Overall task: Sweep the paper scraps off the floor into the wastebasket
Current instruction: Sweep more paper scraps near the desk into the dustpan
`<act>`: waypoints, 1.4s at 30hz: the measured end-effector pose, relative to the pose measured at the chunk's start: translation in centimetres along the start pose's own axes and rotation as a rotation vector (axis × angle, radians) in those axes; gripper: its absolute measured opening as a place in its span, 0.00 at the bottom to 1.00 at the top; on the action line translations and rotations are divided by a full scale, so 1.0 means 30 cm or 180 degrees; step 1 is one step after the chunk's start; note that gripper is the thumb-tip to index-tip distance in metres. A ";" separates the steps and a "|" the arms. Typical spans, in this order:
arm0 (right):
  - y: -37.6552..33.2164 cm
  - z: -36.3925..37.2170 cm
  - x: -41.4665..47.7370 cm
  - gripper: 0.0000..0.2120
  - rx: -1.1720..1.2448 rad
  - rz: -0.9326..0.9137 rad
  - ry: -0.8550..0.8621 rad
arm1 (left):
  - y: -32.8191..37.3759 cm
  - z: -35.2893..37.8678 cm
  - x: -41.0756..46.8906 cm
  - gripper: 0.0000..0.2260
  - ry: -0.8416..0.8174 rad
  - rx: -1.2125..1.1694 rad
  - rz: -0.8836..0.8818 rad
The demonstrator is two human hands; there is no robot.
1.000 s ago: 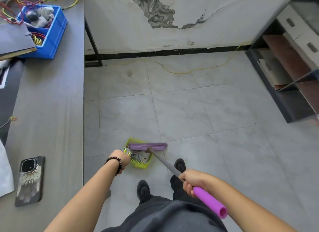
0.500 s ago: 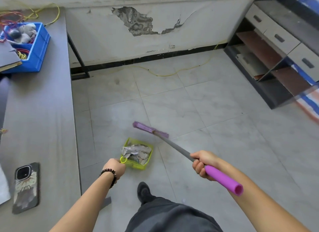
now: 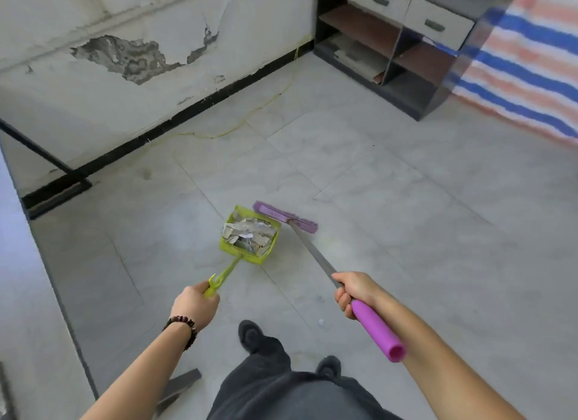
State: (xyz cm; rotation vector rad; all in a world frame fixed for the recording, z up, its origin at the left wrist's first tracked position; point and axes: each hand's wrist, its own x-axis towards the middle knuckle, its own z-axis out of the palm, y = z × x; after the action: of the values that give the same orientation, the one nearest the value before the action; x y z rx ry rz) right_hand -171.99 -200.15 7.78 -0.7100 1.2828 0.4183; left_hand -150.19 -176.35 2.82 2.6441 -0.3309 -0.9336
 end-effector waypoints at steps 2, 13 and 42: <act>0.065 -0.096 -0.017 0.18 0.0216 -0.0053 0.0057 | 0.087 0.043 -0.019 0.09 -0.0047 0.0157 0.0226; 0.357 -0.282 -0.057 0.16 0.1838 -0.0584 0.0781 | 0.478 0.184 0.071 0.07 -0.0813 0.1093 0.1437; 0.331 0.725 0.149 0.07 0.4914 -0.0141 0.1888 | 0.821 0.077 0.601 0.09 -0.2193 0.4642 0.3826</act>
State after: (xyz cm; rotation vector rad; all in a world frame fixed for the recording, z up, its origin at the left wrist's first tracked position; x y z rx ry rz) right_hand -161.66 -178.53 3.59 0.5126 1.6682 -0.8717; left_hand -140.68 -205.31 -0.03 1.8086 -3.1880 -1.2005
